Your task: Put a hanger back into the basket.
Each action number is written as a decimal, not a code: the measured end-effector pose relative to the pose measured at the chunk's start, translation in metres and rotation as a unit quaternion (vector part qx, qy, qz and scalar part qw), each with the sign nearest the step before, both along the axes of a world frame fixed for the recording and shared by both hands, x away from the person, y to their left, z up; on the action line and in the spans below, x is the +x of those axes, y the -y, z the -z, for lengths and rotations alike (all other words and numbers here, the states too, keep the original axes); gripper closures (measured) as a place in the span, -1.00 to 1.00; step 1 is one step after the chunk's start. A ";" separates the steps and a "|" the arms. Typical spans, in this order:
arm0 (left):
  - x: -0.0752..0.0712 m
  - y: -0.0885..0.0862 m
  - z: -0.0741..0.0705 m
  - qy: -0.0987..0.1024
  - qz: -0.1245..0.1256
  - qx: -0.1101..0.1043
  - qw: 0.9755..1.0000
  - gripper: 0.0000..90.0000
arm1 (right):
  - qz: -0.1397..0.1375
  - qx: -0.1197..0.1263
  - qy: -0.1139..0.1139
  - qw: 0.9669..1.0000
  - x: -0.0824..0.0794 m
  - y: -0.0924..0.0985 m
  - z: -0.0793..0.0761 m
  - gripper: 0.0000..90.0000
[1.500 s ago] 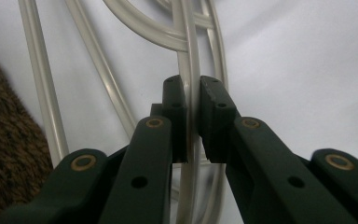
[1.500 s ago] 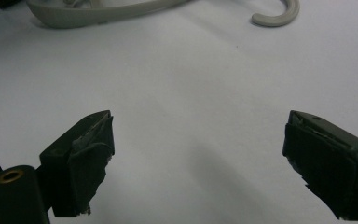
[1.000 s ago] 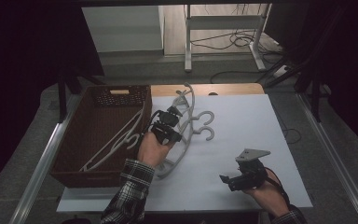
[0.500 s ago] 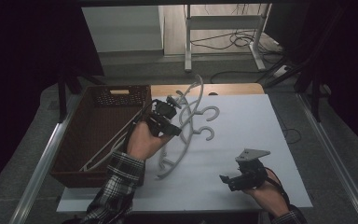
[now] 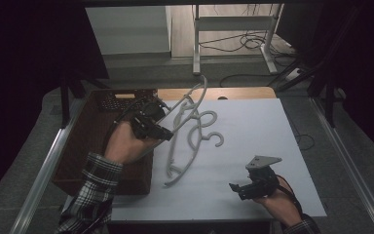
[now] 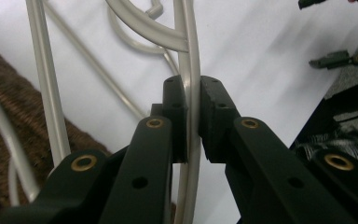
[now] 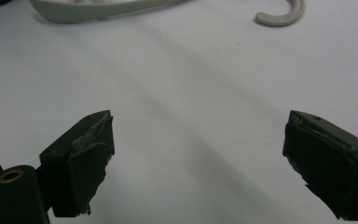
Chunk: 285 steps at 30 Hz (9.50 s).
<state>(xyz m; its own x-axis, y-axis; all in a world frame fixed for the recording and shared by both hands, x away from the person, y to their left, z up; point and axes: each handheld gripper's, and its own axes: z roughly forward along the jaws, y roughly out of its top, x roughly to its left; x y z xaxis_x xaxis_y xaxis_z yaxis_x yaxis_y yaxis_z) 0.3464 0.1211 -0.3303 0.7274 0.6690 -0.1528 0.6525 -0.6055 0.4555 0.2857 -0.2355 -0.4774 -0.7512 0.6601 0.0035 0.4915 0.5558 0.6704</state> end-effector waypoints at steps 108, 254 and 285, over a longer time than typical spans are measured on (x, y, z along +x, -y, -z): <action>-0.081 -0.090 0.062 0.181 -0.071 -0.167 0.967 -0.95 | -0.001 -0.009 0.000 1.000 0.001 -0.001 0.003 -0.79; 0.031 0.085 0.078 0.048 -0.024 -0.050 0.997 0.83 | -0.019 -0.006 0.009 1.000 -0.001 -0.001 0.000 -0.79; 0.033 0.117 0.174 -0.022 0.000 0.054 0.998 0.59 | -0.022 -0.011 0.007 1.000 -0.001 -0.002 0.001 -0.79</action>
